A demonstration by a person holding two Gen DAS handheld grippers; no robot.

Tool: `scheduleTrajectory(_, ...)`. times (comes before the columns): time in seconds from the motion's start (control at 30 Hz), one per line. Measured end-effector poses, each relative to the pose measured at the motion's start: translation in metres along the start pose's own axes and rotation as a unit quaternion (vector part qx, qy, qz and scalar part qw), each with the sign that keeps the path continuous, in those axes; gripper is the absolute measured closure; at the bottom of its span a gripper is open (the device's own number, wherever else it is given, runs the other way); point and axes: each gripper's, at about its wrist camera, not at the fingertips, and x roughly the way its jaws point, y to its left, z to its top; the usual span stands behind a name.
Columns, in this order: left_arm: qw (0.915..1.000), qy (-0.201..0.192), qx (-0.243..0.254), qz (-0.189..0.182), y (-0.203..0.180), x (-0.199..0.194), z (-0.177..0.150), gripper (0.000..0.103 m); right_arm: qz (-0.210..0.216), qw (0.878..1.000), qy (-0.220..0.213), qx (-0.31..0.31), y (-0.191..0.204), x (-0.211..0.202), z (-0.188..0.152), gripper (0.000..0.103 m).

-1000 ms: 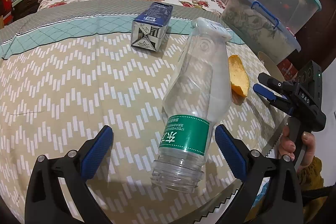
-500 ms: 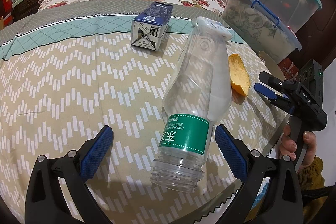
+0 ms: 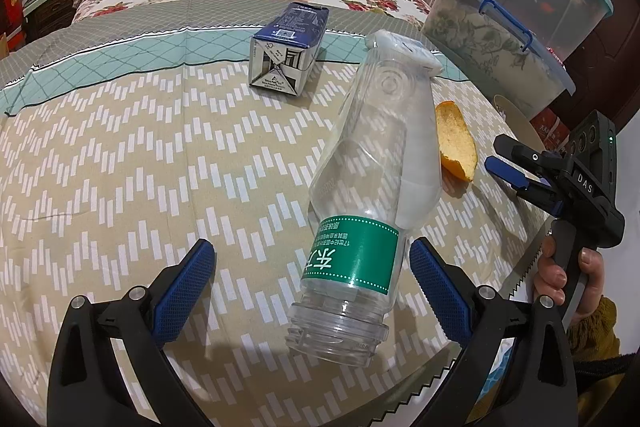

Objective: Collect trash

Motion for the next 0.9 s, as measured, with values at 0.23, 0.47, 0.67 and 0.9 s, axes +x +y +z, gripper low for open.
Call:
scheduleTrajectory(0.23,1.0,0.001,-0.004,-0.005,0.002,0.0,0.0,0.009,-0.002,1.0,0.0,-0.002,0.0,-0.001,0.0,0.024)
scheduleTrajectory(0.47,0.9999,-0.001,-0.005,-0.015,0.005,-0.003,0.009,0.009,0.001,1.0,0.001,-0.002,0.001,-0.002,0.0,0.024)
scheduleTrajectory(0.67,0.9995,-0.001,0.028,-0.014,-0.012,0.001,0.021,0.009,-0.001,1.0,0.008,-0.014,0.013,0.002,0.0,0.023)
scheduleTrajectory(0.9,0.9978,0.008,0.065,0.009,-0.037,0.021,0.041,0.013,-0.01,0.999,0.02,-0.035,0.028,0.018,0.006,0.026)
